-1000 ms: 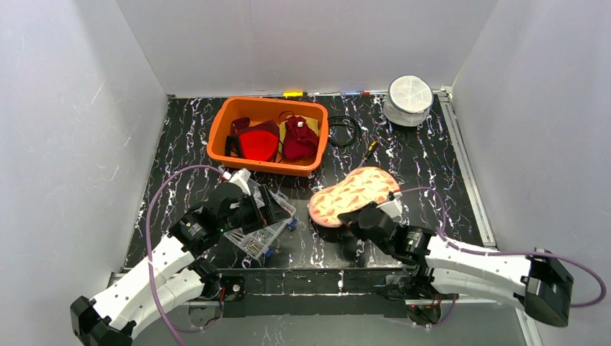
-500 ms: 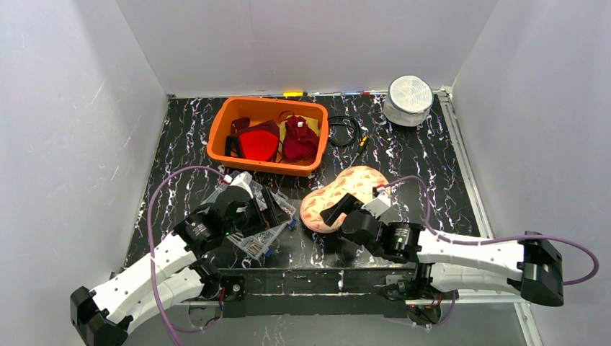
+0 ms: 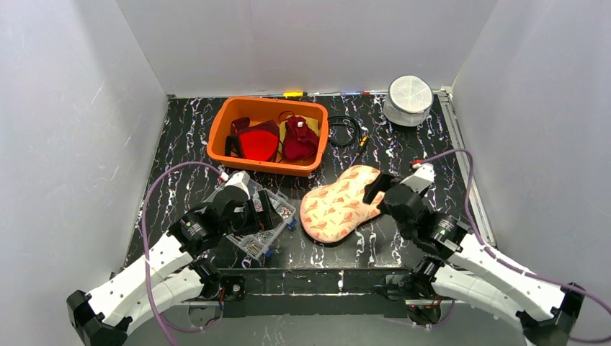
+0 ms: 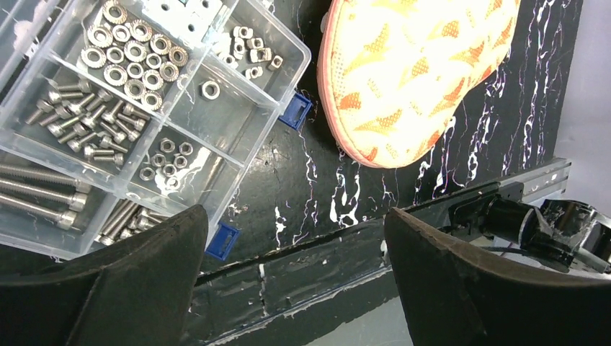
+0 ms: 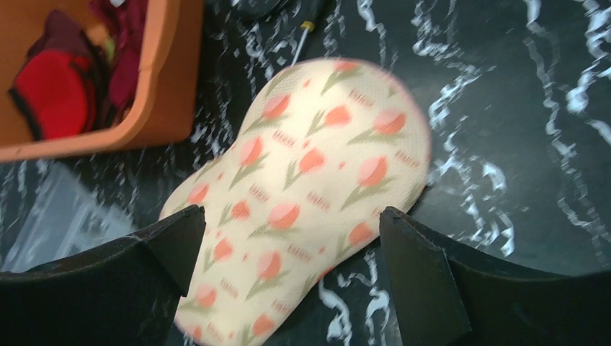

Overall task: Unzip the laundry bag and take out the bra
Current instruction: Move the laundry bag to the center of the board.

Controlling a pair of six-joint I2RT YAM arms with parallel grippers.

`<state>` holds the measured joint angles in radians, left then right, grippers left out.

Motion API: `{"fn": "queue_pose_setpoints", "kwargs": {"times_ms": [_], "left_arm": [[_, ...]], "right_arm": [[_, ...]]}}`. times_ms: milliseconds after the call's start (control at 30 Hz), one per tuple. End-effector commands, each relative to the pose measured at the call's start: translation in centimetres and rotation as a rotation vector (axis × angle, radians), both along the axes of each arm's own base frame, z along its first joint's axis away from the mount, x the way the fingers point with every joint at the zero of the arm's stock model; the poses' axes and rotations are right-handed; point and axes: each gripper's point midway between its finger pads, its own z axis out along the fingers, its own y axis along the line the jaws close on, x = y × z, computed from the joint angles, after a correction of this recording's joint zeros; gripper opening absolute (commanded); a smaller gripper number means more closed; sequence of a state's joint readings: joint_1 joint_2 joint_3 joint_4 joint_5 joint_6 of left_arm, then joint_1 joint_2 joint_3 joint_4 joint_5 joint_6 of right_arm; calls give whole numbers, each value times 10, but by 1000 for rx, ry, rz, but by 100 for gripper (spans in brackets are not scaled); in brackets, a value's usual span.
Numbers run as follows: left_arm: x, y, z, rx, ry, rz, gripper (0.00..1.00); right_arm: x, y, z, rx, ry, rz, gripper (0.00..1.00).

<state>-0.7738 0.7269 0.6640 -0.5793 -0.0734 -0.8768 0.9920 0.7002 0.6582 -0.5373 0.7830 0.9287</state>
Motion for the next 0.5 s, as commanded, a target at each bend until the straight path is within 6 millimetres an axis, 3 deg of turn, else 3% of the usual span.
{"fn": "queue_pose_setpoints", "kwargs": {"times_ms": [0,133,233,333,467], "left_arm": [[3,6,9,35,-57,-21,91],[7,-1,17,22,-83,-58,91],[12,1,25,55,-128,-78,94],[16,8,32,87,-168,-69,98],[21,-1,41,36,-228,-92,98]], "right_arm": [[41,-20,10,-116,-55,-17,99],[88,-28,-21,37,136,21,99],[109,-59,-36,95,156,-105,99],[113,-77,-47,89,122,-164,99],[105,-66,-71,147,129,-102,99]]}}
